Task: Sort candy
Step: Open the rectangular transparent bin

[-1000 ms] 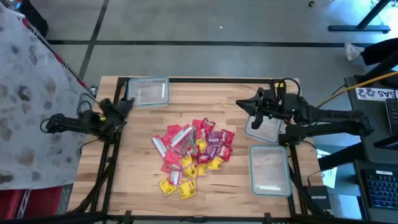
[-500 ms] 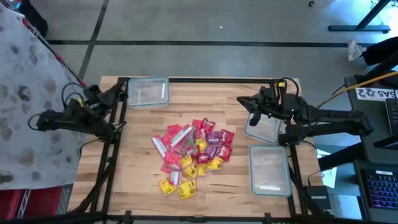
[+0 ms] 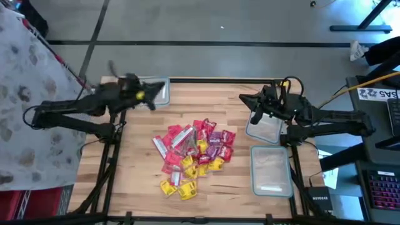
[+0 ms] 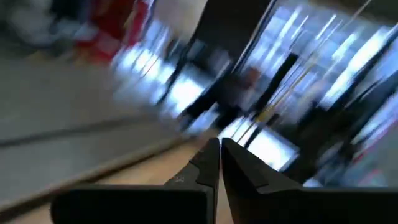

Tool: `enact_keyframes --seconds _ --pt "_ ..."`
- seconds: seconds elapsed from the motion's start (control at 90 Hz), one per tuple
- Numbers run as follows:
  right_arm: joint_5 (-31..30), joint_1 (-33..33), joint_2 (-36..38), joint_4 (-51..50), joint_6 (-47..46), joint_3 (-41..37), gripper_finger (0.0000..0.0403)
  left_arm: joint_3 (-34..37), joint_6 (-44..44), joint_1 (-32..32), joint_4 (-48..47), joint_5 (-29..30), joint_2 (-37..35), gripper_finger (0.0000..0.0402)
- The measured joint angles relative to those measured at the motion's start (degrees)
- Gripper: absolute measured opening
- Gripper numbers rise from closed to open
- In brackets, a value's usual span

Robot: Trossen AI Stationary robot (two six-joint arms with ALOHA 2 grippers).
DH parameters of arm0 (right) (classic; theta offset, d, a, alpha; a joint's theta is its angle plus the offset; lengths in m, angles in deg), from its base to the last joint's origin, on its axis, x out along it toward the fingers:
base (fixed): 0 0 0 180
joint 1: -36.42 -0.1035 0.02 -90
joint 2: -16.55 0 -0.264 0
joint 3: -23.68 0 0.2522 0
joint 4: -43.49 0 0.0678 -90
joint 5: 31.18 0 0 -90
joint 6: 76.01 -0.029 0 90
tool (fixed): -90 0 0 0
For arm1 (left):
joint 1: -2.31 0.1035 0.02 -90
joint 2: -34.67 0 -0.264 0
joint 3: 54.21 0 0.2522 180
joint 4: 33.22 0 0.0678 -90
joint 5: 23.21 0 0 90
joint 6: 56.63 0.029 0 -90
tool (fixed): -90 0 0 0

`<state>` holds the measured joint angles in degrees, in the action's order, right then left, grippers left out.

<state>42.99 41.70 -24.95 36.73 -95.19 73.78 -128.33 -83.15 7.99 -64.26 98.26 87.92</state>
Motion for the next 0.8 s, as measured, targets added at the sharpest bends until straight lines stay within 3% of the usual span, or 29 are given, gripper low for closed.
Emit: enact_keyframes --seconds 0.133,0.378,0.556,0.8 --pt "0.24 0.0 -0.01 -0.03 -0.04 0.0 0.0001 -4.46 -2.88 3.92 -14.58 -0.05 5.51 0.0" --pt "0.49 0.0 -0.01 -0.32 -0.04 0.02 0.0001 -4.85 -7.69 12.52 -28.29 -10.05 14.29 0.001" --pt "1.19 0.0 -0.01 -0.3 -0.04 0.02 0.0001 -4.77 -4.21 15.61 -32.7 -13.92 21.02 0.0071" --pt "2.33 0.0 -0.01 -0.38 -0.07 0.02 0.0001 -4.77 4.14 17.26 -33.26 -14.4 27.85 0.0184"
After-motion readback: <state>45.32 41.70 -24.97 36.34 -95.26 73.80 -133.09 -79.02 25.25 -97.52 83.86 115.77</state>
